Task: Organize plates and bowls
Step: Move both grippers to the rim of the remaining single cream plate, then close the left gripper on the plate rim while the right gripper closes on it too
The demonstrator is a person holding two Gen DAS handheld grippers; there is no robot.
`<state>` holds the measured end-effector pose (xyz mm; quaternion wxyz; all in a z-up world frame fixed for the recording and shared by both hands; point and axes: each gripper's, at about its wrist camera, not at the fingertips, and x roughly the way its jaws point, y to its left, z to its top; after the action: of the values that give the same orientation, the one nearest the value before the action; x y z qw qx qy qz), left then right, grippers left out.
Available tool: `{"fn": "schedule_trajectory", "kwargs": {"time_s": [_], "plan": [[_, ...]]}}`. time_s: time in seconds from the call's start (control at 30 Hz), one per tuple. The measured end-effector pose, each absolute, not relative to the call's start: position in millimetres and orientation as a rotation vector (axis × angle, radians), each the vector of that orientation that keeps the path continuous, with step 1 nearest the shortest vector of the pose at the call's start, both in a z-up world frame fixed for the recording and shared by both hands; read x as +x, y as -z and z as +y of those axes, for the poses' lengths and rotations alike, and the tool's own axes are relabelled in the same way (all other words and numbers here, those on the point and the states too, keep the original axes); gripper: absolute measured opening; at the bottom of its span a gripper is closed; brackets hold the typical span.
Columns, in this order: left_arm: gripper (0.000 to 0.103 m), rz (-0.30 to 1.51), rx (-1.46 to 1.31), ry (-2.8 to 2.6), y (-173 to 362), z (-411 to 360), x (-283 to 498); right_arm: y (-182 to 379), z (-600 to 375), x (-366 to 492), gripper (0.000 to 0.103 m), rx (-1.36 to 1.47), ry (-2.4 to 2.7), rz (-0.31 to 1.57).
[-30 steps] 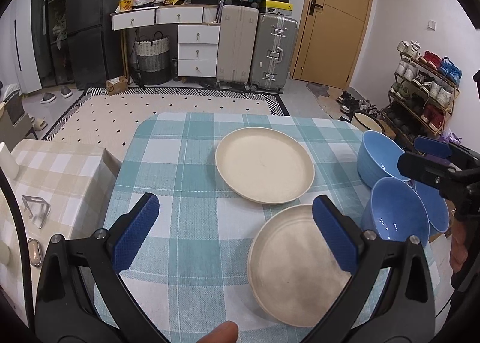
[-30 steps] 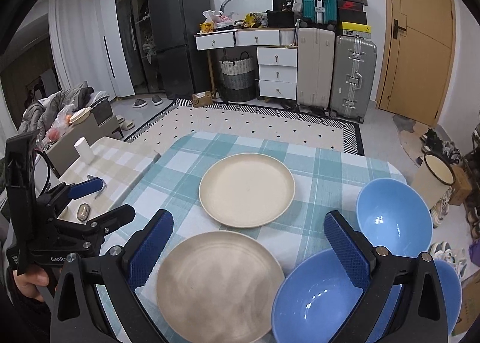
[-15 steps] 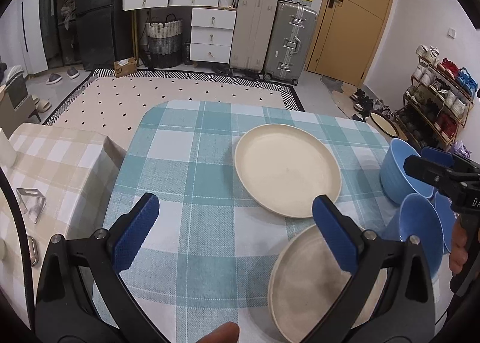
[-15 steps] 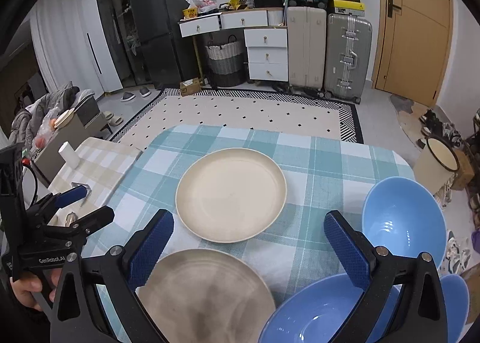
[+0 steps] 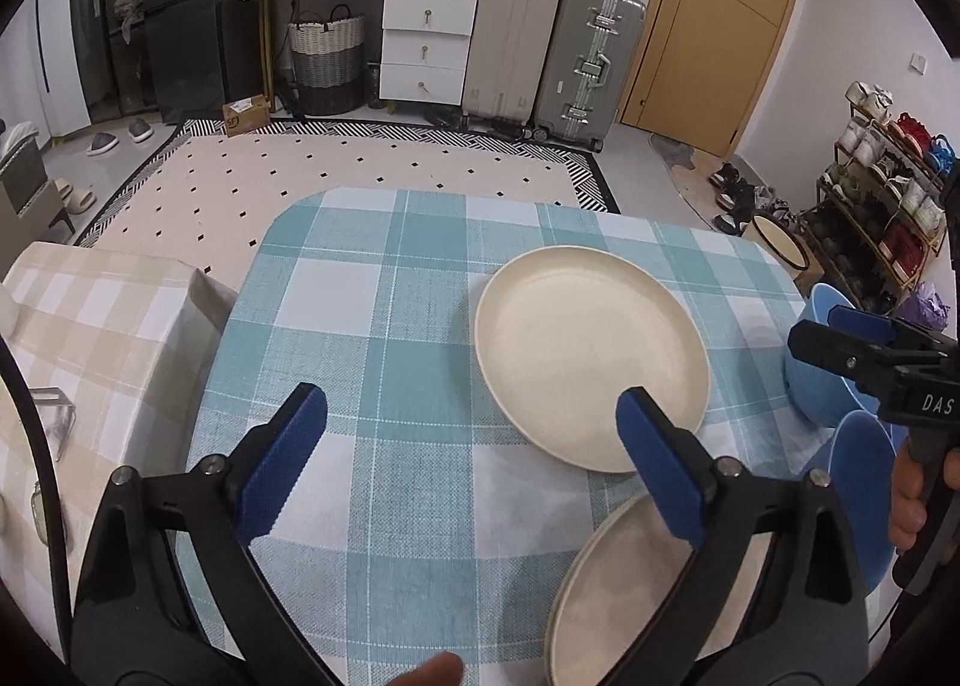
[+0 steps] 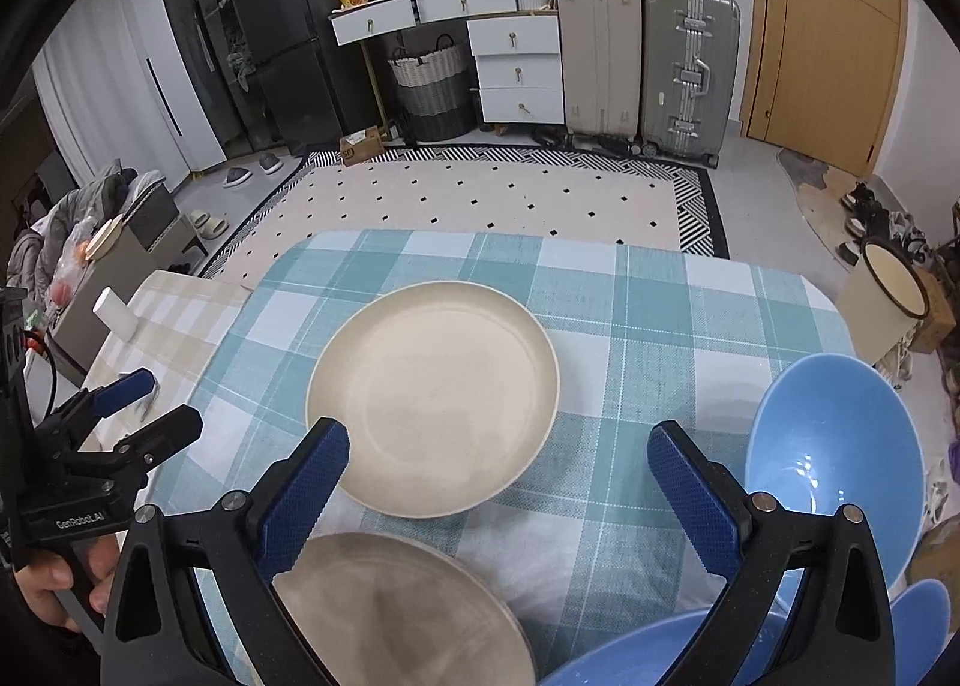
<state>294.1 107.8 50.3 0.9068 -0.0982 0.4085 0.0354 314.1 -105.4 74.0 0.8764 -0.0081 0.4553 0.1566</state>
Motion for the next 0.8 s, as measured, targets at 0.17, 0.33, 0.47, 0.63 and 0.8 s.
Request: {"fn": "schedule_trajectory", "kwargs": {"time_s": [0.17, 0.33, 0.47, 0.63, 0.8], "plan": [[0.091, 0.868, -0.221, -0.064, -36.3, 109.5, 309.1, -59.8, -105.9, 330.0, 0.101, -0.009, -0.318, 0.996], [0.084, 0.896, -0.216, -0.052, -22.1, 107.1, 322.6, -41.9, -107.9, 349.9, 0.084, 0.013, -0.324, 1.071], [0.082, 0.927, -0.214, -0.057, -7.3, 106.3, 334.8, -26.4, -107.8, 362.5, 0.081, 0.012, -0.318, 1.108], [0.081, 0.947, -0.219, -0.056, 5.5, 106.0, 345.8, -9.5, -110.6, 378.2, 0.078, 0.032, -0.311, 1.174], [0.077, 0.960, -0.220, -0.056, 14.0, 106.5, 354.4, 5.7, -107.3, 387.7, 0.072, 0.046, -0.308, 1.243]]}}
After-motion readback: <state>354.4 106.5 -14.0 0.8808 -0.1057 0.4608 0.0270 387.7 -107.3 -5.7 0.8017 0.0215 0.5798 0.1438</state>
